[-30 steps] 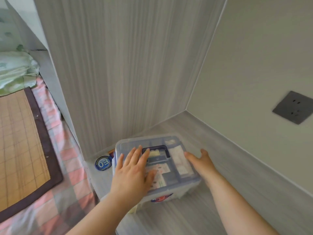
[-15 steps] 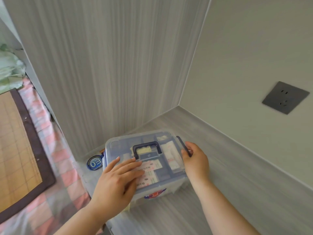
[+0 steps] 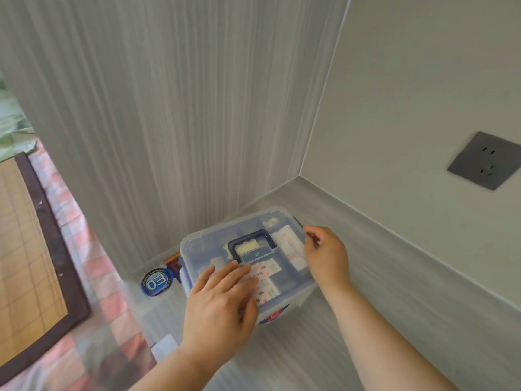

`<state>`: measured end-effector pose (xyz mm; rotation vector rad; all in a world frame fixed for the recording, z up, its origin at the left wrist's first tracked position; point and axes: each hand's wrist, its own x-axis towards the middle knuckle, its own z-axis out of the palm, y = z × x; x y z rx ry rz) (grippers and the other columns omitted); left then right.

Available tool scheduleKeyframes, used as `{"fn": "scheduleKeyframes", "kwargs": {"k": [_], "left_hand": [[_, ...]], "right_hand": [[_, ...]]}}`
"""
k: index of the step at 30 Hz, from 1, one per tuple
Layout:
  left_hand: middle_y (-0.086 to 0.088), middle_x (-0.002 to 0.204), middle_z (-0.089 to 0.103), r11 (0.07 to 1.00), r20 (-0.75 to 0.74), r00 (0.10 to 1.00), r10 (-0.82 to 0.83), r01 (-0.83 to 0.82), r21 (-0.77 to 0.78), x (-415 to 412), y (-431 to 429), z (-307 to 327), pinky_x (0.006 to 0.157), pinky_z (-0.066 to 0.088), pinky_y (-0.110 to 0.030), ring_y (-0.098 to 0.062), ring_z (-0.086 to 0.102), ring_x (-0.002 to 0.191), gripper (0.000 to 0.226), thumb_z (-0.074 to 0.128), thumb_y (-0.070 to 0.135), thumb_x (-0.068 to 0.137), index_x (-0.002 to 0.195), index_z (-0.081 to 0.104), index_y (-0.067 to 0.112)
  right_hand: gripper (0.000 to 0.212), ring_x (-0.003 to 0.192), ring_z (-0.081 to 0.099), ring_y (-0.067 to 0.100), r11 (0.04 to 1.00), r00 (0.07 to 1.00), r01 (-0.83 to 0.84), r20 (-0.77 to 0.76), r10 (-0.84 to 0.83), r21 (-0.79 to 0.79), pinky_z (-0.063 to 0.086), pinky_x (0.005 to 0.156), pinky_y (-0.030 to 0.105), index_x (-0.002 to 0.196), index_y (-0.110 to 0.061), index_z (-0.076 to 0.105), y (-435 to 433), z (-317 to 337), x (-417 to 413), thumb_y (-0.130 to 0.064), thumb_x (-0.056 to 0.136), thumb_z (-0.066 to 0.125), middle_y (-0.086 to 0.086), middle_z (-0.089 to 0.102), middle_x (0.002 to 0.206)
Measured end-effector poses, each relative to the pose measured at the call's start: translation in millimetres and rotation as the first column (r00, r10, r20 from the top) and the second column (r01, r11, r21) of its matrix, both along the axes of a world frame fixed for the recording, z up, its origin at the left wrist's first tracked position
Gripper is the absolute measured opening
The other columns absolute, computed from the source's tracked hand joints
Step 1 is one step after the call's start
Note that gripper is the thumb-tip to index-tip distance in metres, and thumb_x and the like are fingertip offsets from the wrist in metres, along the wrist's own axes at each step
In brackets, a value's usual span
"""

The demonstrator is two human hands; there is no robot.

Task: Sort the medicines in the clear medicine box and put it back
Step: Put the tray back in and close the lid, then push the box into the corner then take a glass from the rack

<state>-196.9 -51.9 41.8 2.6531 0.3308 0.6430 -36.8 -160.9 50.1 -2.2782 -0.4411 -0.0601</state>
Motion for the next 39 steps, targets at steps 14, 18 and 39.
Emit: {"fn": "scheduleKeyframes", "kwargs": {"k": [14,18,39], "left_hand": [[0.003,0.137,0.051,0.967,-0.055,0.979,0.195,-0.201,-0.154,188.4,-2.7,-12.7,0.111,-0.005,-0.04,-0.016,0.031,0.134,0.04,0.034,0.033,0.086,0.116,0.058,0.023],[0.004,0.138,0.049,0.967,-0.054,0.978,0.203,-0.209,-0.147,234.6,3.6,-14.0,0.104,-0.009,-0.034,-0.016,0.03,0.134,0.037,0.037,0.032,0.087,0.116,0.058,0.025],[-0.004,0.136,0.052,0.997,-0.013,0.998,-0.065,0.065,-0.034,233.6,17.0,-12.1,0.112,0.005,-0.045,-0.019,0.038,0.131,0.031,0.047,0.022,0.089,0.118,0.057,0.017]], "right_hand": [[0.048,0.142,-0.005,0.026,0.985,0.985,0.021,-0.164,-0.049,-0.172,0.005,0.116,0.034,0.142,-0.018,0.016,35.8,-11.1,87.1,-0.025,0.096,0.028,0.006,-0.003,0.156],[0.047,0.142,-0.003,0.027,0.977,0.99,0.003,-0.14,-0.034,-0.212,0.002,0.116,0.033,0.142,-0.016,0.018,42.3,-8.7,133.4,-0.023,0.096,0.028,0.009,0.0,0.156],[0.043,0.139,0.022,0.019,0.982,0.998,-0.012,-0.063,0.0,-0.191,0.014,0.111,0.024,0.135,-0.016,0.037,-7.0,0.5,114.4,-0.016,0.092,0.042,0.008,0.022,0.152]]}}
